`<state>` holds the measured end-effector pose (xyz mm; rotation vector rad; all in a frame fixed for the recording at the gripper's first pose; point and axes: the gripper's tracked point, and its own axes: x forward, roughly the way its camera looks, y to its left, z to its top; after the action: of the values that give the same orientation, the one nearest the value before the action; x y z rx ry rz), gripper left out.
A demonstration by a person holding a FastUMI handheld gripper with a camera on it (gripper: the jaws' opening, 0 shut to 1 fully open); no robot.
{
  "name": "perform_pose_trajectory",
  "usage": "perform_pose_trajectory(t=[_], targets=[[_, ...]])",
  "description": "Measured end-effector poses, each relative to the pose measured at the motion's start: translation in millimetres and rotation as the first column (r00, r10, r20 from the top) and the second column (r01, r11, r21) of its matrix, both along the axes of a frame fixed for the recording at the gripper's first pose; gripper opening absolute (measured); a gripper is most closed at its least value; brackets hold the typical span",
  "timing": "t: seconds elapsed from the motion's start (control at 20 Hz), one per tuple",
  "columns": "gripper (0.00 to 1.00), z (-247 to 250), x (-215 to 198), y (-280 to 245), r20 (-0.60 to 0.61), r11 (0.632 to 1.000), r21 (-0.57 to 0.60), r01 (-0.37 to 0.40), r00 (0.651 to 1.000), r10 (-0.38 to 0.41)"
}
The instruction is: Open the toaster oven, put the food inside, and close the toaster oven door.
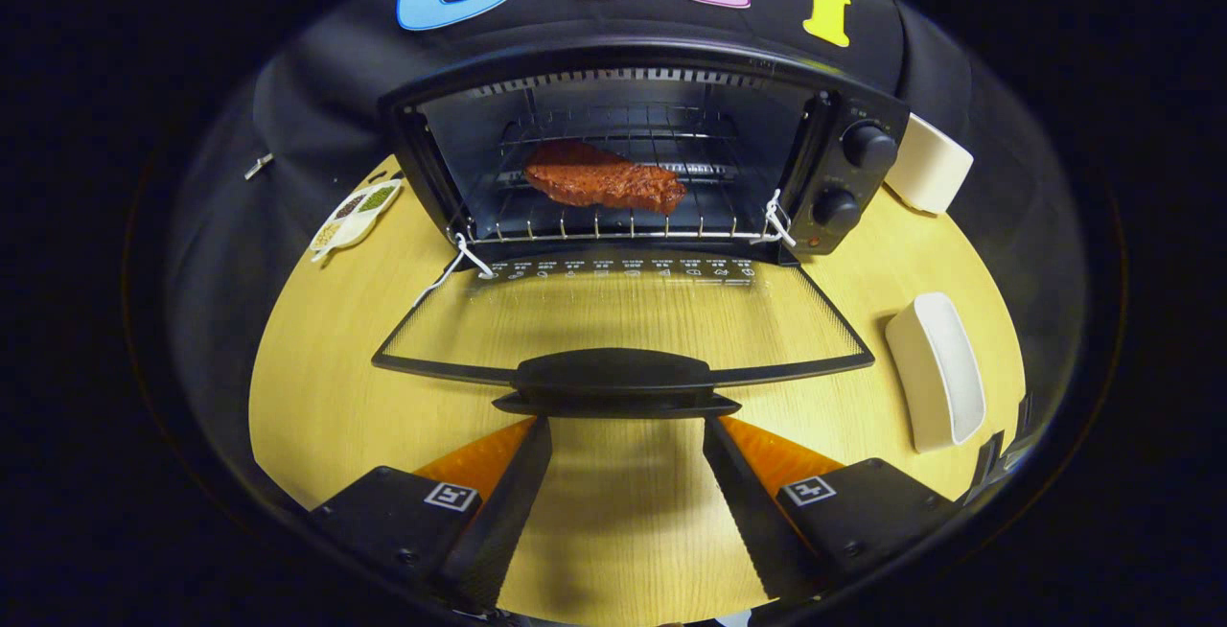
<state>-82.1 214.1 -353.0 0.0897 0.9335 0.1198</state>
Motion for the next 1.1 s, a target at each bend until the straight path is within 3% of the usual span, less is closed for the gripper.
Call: perform_pose_trajectory(t=[0.5,0.65,1.1], targets=[[1.0,79,47,-19,0.223,1.0,0.0,-0.003,0.975,0.003],[1.0,85,66,-20,0.24,1.0,0.001,-0.005,0.971,0.005],[1.0,93,52,-10,0.262,0.999,0.016,-0.036,0.965,0.03]])
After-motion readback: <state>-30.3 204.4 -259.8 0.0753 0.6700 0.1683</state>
